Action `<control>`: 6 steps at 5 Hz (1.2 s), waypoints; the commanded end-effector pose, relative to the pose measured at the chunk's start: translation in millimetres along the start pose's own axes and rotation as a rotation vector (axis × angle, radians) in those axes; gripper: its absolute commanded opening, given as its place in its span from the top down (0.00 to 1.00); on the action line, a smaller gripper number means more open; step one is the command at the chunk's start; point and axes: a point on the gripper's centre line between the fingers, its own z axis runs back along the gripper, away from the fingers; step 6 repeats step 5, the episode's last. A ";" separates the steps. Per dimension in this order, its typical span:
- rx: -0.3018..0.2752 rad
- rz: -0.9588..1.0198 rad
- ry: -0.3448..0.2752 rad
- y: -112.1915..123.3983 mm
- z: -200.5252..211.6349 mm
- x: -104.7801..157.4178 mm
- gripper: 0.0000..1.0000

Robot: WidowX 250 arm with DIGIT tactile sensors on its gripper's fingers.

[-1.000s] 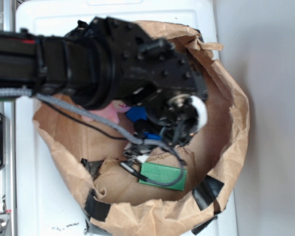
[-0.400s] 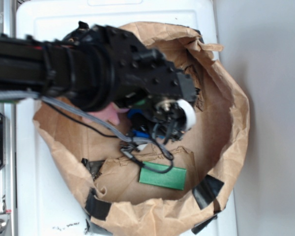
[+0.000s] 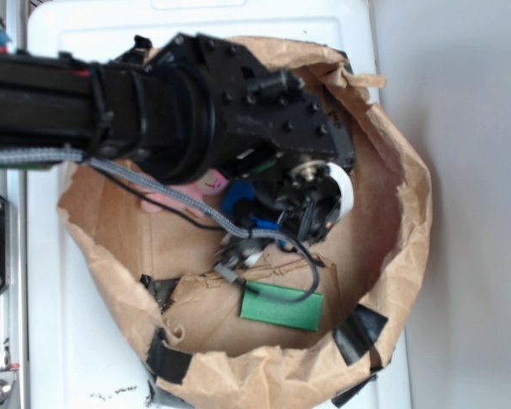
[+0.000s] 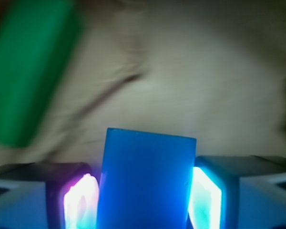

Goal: Grab the blue block.

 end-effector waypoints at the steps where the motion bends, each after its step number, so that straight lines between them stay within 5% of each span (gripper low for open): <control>1: -0.057 -0.020 -0.105 -5.7 85.1 13.5 1.00; 2: -0.087 0.003 -0.123 -9.0 101.6 10.4 1.00; 4: 0.077 0.347 -0.296 -15.1 133.3 -3.0 1.00; 6: 0.085 0.262 -0.292 -16.7 135.3 -3.7 1.00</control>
